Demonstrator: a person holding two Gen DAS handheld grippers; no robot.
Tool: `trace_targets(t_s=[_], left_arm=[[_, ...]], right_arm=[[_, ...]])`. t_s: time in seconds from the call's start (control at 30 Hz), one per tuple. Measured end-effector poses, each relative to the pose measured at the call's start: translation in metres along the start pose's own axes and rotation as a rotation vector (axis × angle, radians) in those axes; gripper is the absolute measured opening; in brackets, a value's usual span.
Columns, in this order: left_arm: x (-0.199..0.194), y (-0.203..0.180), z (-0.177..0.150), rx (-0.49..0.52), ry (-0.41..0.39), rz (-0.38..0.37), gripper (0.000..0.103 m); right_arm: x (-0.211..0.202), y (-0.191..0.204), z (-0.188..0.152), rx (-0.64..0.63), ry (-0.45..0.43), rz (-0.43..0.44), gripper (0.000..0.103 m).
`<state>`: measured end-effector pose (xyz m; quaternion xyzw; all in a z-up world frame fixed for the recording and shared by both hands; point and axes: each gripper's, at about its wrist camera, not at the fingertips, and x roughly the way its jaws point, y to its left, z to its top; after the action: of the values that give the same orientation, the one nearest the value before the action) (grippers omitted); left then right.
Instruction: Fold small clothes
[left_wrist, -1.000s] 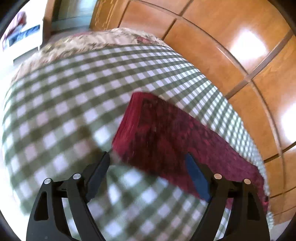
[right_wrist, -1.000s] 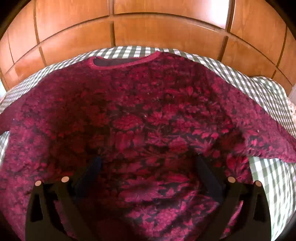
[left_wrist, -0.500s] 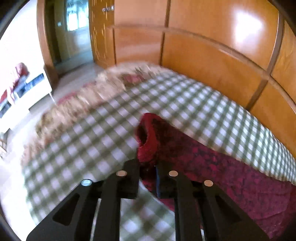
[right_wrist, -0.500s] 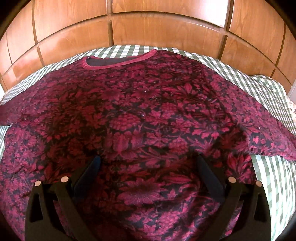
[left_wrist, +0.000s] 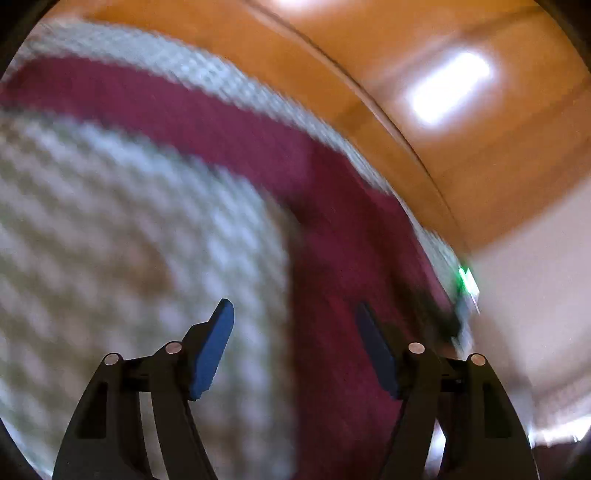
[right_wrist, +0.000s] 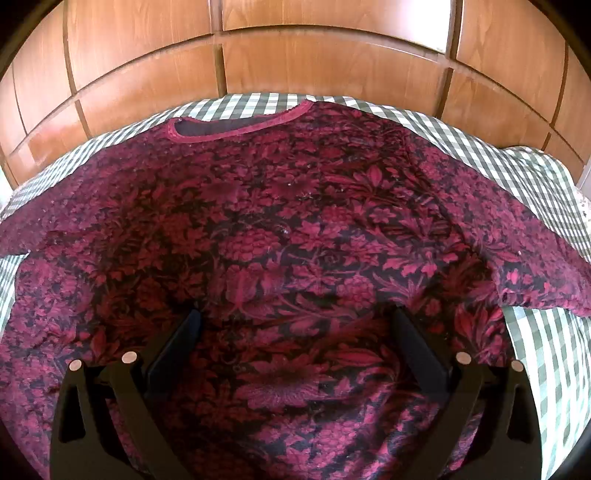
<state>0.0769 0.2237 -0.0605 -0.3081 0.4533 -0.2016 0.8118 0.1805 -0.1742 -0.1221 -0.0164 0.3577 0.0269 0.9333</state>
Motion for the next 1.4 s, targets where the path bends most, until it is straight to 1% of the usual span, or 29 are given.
trace_targets(t_s=[0.03, 0.07, 0.1, 0.13, 0.17, 0.23, 0.27, 0.3, 0.33, 0.37, 0.43, 0.53, 0.57, 0.6, 0.63, 0.67, 0.7, 0.73, 0.77, 0.87, 0.93, 0.97, 1.07, 1.13, 1.17, 1.23, 1.3, 1.37, 1.4], left_arm=[[0.011, -0.009, -0.020, 0.013, 0.061, -0.016, 0.067], [0.016, -0.015, -0.032, 0.024, 0.089, -0.012, 0.064], [0.023, -0.021, -0.047, 0.036, 0.114, -0.010, 0.051], [0.027, -0.027, -0.059, 0.054, 0.121, 0.019, 0.021], [0.029, -0.033, -0.068, 0.094, 0.109, 0.088, 0.017], [0.020, -0.038, -0.078, 0.069, 0.080, 0.083, 0.013], [0.013, -0.043, -0.081, 0.079, 0.069, 0.105, 0.013], [0.006, -0.047, -0.087, 0.113, 0.060, 0.149, 0.012], [0.004, -0.048, -0.091, 0.148, 0.070, 0.200, 0.012], [0.005, -0.041, -0.091, 0.158, 0.079, 0.244, 0.012], [0.003, -0.034, -0.094, 0.142, 0.093, 0.249, 0.012], [-0.005, -0.050, -0.089, 0.203, 0.078, 0.287, 0.014], [-0.005, -0.060, -0.085, 0.222, 0.058, 0.299, 0.014], [-0.006, -0.066, -0.080, 0.241, 0.036, 0.308, 0.024], [-0.007, -0.075, -0.072, 0.260, -0.010, 0.312, 0.034], [-0.010, -0.078, -0.068, 0.263, -0.045, 0.311, 0.055], [-0.006, -0.086, -0.058, 0.263, -0.094, 0.307, 0.064], [-0.005, -0.093, -0.049, 0.270, -0.125, 0.297, 0.064], [0.002, -0.102, -0.040, 0.289, -0.137, 0.289, 0.064], [0.025, -0.119, -0.019, 0.326, -0.160, 0.280, 0.064], [0.042, -0.125, -0.011, 0.334, -0.163, 0.261, 0.064], [0.047, -0.123, -0.009, 0.330, -0.163, 0.274, 0.064], [0.071, -0.112, -0.019, 0.335, -0.121, 0.339, 0.064], [0.084, -0.094, -0.033, 0.326, -0.085, 0.381, 0.064], [0.086, -0.090, -0.040, 0.341, -0.091, 0.387, 0.064], [0.084, -0.093, -0.047, 0.392, -0.113, 0.410, 0.064], [0.083, -0.100, -0.043, 0.407, -0.120, 0.417, 0.064], [0.081, -0.105, -0.033, 0.401, -0.155, 0.393, 0.064], [0.081, -0.108, -0.026, 0.399, -0.170, 0.392, 0.067]], right_arm=[[0.000, 0.000, 0.000, 0.001, -0.001, 0.002, 0.101], [-0.001, 0.000, 0.000, 0.002, -0.002, 0.003, 0.101], [-0.001, -0.001, 0.000, 0.002, -0.002, 0.004, 0.101], [-0.001, -0.001, 0.000, 0.002, -0.003, 0.005, 0.101], [-0.002, -0.001, 0.000, 0.004, -0.004, 0.008, 0.101], [-0.004, -0.002, -0.001, 0.007, -0.008, 0.015, 0.101], [-0.006, -0.003, -0.002, 0.009, -0.010, 0.016, 0.101], [-0.007, -0.003, -0.003, 0.010, -0.013, 0.019, 0.101], [-0.007, -0.004, -0.003, 0.013, -0.013, 0.022, 0.101], [-0.006, -0.004, -0.003, 0.013, -0.009, 0.022, 0.101], [-0.005, -0.001, -0.002, -0.001, -0.004, 0.007, 0.101], [-0.005, -0.001, -0.003, 0.001, -0.006, 0.009, 0.101], [-0.006, -0.002, -0.003, 0.004, -0.006, 0.012, 0.101], [-0.007, -0.002, -0.003, 0.008, -0.007, 0.013, 0.101], [-0.010, -0.003, -0.004, 0.016, -0.015, 0.012, 0.101], [-0.014, -0.005, -0.006, 0.022, -0.022, 0.016, 0.101], [-0.019, -0.007, -0.007, 0.036, -0.026, 0.024, 0.101], [-0.026, -0.013, -0.009, 0.059, -0.034, 0.039, 0.101], [-0.034, -0.019, -0.014, 0.078, -0.044, 0.060, 0.101], [-0.047, -0.037, -0.032, 0.083, -0.041, 0.122, 0.101], [-0.056, -0.048, -0.053, 0.075, -0.048, 0.158, 0.101], [-0.063, -0.051, -0.066, 0.045, -0.058, 0.161, 0.101], [-0.082, -0.049, -0.094, -0.045, -0.102, 0.099, 0.101], [-0.091, -0.050, -0.110, -0.058, -0.131, 0.085, 0.101], [-0.096, -0.050, -0.117, -0.063, -0.144, 0.082, 0.101], [-0.100, -0.050, -0.123, -0.072, -0.139, 0.075, 0.101], [-0.105, -0.053, -0.119, -0.058, -0.100, 0.100, 0.101], [-0.112, -0.065, -0.112, 0.006, -0.083, 0.151, 0.101], [-0.119, -0.080, -0.105, 0.084, -0.091, 0.189, 0.101]])
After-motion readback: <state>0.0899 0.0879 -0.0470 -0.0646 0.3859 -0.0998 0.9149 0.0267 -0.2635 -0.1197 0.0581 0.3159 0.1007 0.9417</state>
